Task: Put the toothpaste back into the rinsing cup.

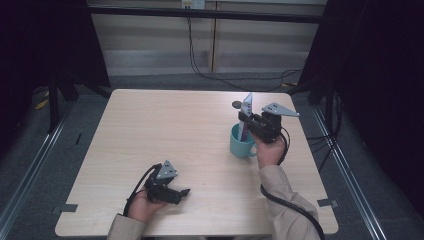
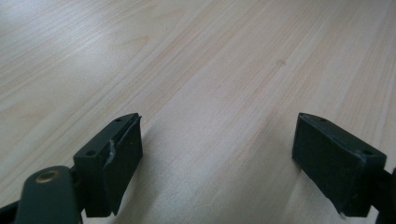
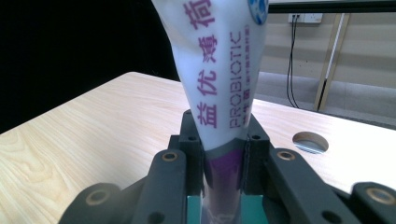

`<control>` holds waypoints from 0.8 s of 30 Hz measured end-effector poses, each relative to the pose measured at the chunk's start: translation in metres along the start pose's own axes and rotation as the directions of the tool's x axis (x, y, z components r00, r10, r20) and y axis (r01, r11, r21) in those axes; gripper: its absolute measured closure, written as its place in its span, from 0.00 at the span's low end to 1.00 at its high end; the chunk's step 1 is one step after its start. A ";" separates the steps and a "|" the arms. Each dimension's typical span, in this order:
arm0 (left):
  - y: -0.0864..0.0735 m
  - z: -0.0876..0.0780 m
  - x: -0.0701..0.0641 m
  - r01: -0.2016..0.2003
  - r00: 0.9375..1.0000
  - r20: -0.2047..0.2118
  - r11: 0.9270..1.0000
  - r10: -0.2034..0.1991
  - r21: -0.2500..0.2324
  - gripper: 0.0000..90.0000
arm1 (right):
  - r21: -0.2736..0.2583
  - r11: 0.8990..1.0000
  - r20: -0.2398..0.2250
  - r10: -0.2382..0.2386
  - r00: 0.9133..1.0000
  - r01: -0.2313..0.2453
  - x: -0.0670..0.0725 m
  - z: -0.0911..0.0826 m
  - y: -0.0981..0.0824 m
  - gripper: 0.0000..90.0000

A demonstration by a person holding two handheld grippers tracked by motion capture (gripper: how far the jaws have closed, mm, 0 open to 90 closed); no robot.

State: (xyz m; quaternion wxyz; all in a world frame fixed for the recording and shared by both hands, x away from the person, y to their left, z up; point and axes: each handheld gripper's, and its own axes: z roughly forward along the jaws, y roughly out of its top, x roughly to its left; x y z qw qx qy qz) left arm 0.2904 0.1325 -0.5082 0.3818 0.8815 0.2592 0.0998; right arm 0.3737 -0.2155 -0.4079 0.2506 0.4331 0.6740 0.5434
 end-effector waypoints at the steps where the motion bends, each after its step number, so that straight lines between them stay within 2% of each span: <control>1: 0.000 0.000 0.000 0.000 1.000 0.000 1.000 0.000 0.000 0.18 | 0.000 1.000 -0.001 -0.002 1.000 0.002 0.000 0.000 -0.002 0.84; 12: 0.000 0.000 0.000 -0.002 1.000 0.002 1.000 0.002 0.002 0.18 | 0.019 1.000 0.007 -0.004 1.000 0.004 0.004 0.001 -0.020 0.83; 24: 0.000 0.000 0.000 -0.001 1.000 0.002 1.000 0.001 0.002 0.18 | 0.044 0.999 0.007 -0.030 1.000 0.029 0.002 -0.001 -0.030 0.81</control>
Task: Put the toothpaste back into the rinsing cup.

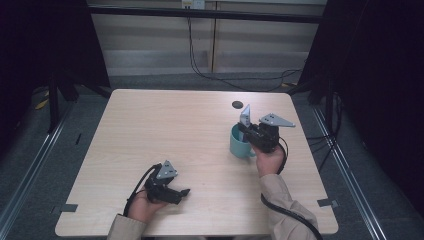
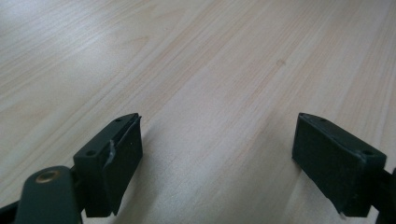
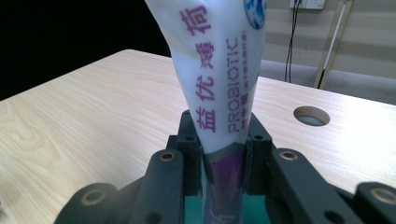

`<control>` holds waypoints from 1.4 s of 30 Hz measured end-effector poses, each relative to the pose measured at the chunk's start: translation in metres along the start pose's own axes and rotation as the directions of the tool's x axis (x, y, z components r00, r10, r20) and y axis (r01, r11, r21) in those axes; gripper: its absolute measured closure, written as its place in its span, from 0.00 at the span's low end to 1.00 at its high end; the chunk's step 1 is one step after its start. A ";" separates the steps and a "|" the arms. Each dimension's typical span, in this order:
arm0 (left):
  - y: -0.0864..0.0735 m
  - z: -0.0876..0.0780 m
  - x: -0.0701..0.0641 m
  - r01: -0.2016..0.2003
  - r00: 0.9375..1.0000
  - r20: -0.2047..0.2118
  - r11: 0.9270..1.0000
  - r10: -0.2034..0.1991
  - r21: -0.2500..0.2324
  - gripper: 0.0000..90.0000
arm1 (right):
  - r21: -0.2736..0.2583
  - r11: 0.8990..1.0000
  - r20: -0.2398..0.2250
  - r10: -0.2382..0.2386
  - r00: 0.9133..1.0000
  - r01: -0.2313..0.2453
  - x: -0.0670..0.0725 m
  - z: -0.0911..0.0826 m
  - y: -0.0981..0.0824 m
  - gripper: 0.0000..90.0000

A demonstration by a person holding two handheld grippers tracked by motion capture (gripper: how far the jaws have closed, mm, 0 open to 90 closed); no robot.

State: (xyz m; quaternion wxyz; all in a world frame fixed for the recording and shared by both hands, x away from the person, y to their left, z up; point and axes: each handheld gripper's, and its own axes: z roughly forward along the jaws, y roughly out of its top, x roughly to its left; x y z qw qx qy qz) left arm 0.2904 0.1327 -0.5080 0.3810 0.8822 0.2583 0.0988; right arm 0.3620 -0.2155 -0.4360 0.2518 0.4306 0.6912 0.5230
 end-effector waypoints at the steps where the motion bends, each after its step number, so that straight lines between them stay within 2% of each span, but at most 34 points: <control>1: 0.000 0.000 0.000 0.000 1.000 0.000 1.000 0.000 0.000 0.18 | -0.001 1.000 -0.001 0.002 1.000 -0.002 0.000 0.000 -0.001 0.79; 12: 0.000 0.000 0.000 0.000 1.000 0.000 1.000 0.000 0.001 0.18 | 0.006 1.000 -0.011 -0.009 1.000 0.009 0.000 -0.004 -0.003 0.78; 18: 0.000 0.000 0.000 0.000 1.000 -0.001 1.000 0.000 0.000 0.18 | 0.019 0.999 -0.018 -0.041 0.999 0.041 0.001 -0.009 -0.004 0.78; 30: 0.000 0.000 0.000 0.000 1.000 -0.001 1.000 0.000 0.000 0.18 | 0.035 0.998 -0.022 -0.045 0.999 0.046 0.002 -0.016 -0.005 0.74; 39: 0.000 0.000 0.000 0.000 1.000 -0.001 1.000 0.000 0.000 0.18 | 0.047 0.998 -0.008 -0.042 0.999 0.042 -0.001 -0.020 -0.006 0.72; 42: 0.000 0.000 0.000 -0.001 1.000 -0.001 1.000 0.001 0.000 0.18 | 0.048 0.998 -0.008 -0.044 0.999 0.044 -0.001 -0.020 -0.006 0.68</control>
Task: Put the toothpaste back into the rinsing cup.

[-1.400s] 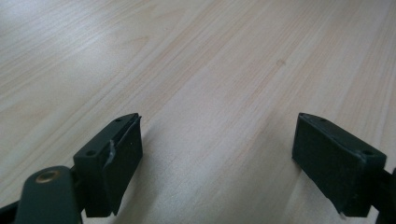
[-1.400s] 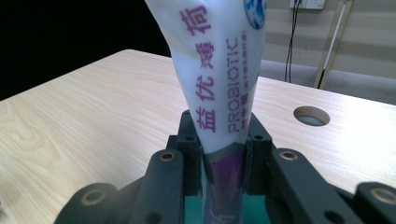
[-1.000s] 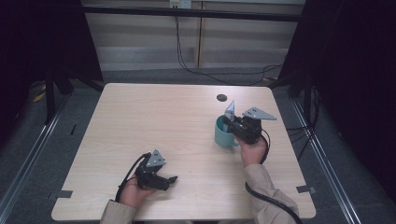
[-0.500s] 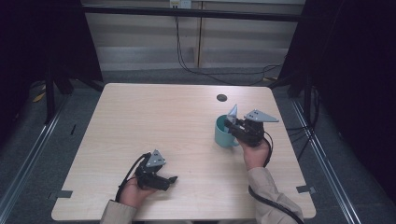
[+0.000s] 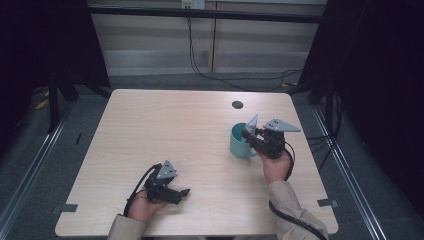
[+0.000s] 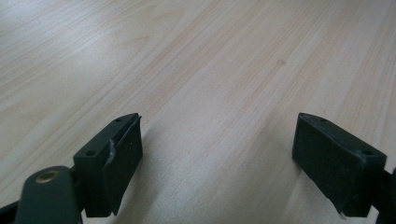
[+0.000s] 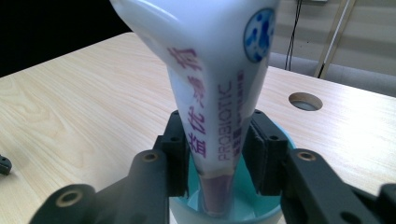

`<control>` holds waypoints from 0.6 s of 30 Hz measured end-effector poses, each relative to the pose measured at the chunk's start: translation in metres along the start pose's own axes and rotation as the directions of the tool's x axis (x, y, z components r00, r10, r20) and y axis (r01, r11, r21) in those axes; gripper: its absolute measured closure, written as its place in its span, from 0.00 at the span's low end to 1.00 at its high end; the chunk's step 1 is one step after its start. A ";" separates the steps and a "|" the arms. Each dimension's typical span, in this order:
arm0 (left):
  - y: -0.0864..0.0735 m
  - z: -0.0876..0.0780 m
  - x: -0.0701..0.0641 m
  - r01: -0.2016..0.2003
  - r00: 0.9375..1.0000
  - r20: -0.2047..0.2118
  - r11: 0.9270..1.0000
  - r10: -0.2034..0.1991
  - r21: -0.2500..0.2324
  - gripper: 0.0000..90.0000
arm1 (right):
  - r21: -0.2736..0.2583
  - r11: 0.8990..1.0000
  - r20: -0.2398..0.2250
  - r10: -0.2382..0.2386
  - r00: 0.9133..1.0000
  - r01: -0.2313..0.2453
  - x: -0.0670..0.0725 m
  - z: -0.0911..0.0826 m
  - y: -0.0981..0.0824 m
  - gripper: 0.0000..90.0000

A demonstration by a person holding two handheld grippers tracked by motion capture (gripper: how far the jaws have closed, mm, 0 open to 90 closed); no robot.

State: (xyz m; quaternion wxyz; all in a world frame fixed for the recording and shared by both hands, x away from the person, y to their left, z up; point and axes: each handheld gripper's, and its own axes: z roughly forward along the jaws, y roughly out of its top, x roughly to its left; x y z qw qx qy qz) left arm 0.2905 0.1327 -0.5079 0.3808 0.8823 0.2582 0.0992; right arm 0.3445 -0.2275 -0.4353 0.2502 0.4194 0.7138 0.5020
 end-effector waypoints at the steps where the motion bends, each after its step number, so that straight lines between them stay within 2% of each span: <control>1: 0.000 0.000 0.000 0.000 1.000 0.000 1.000 0.000 0.000 0.18 | 0.005 1.000 -0.001 0.006 1.000 -0.006 0.000 0.000 0.000 0.65; 10: 0.000 0.000 0.000 0.000 1.000 0.000 1.000 0.000 0.000 0.18 | 0.027 1.000 0.011 -0.002 1.000 0.002 0.001 -0.003 0.001 0.39; 14: 0.000 0.000 0.000 0.000 1.000 0.000 1.000 0.000 0.000 0.18 | 0.023 1.000 -0.001 0.015 1.000 -0.015 -0.003 -0.007 0.002 0.33; 18: 0.000 0.000 0.000 0.001 1.000 0.002 1.000 -0.001 -0.001 0.18 | 0.043 0.999 -0.002 0.009 1.000 -0.009 -0.004 -0.012 0.002 0.28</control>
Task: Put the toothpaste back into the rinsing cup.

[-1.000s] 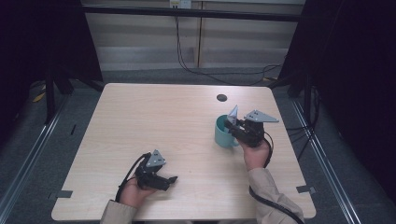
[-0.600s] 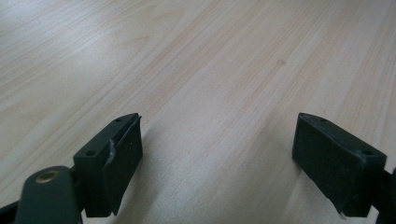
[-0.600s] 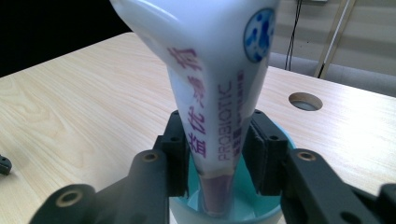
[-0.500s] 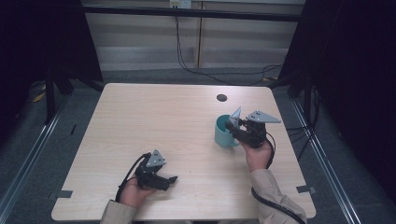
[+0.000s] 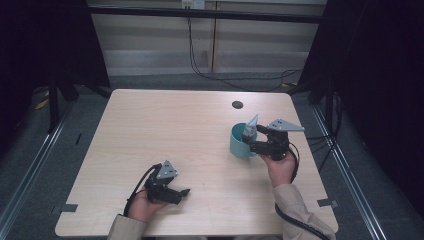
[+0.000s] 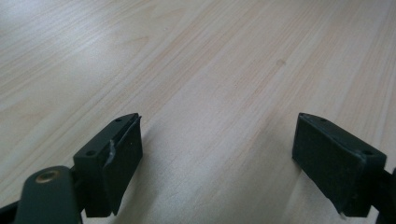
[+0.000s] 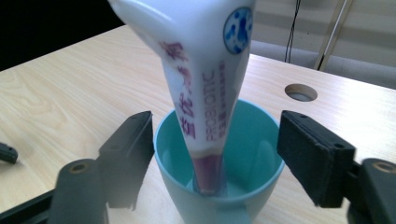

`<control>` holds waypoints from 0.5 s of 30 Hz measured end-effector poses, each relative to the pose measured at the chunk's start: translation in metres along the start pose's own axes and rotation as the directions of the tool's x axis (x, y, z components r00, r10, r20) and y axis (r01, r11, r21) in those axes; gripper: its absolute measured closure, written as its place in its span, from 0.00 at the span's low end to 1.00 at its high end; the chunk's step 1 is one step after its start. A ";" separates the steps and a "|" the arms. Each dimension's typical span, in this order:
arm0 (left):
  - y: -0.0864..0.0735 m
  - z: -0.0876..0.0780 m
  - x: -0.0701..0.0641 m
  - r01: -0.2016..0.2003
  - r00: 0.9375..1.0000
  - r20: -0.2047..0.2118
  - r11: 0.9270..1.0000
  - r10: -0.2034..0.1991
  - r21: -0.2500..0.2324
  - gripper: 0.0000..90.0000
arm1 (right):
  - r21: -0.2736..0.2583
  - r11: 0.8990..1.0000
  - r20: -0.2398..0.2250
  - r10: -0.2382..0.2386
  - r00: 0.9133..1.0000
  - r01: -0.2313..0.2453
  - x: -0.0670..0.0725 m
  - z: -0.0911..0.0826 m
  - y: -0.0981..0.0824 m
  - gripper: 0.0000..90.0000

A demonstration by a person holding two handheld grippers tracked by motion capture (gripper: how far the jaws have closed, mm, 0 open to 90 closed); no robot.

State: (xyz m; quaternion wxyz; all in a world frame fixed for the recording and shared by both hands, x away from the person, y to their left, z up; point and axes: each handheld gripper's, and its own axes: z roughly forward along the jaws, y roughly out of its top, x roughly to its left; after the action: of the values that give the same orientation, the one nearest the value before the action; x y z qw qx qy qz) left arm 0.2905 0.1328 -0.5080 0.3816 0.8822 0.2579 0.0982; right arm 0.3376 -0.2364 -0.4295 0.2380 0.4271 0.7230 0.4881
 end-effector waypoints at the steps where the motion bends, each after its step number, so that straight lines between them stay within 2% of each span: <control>1: 0.000 0.000 0.000 0.000 1.000 0.000 1.000 0.000 0.000 0.18 | 0.005 1.000 -0.002 -0.002 1.000 0.002 0.000 -0.002 0.000 0.28; 5: 0.000 0.000 0.000 0.000 1.000 0.000 1.000 0.000 0.000 0.18 | 0.016 1.000 -0.005 -0.012 1.000 0.012 -0.002 -0.007 -0.002 0.23; 11: 0.000 0.000 0.000 0.000 1.000 -0.001 1.000 0.000 0.001 0.18 | 0.014 1.000 -0.023 0.005 1.000 -0.004 -0.005 -0.017 -0.002 0.21; 15: 0.000 0.000 0.000 0.000 1.000 0.000 1.000 0.000 0.000 0.18 | 0.025 1.000 -0.020 -0.009 1.000 0.010 -0.005 -0.023 -0.003 0.20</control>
State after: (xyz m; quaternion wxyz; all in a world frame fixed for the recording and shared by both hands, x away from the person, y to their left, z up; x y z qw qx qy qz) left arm 0.2905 0.1327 -0.5080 0.3818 0.8820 0.2580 0.0982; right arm 0.3215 -0.2526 -0.4234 0.2278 0.4218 0.7334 0.4819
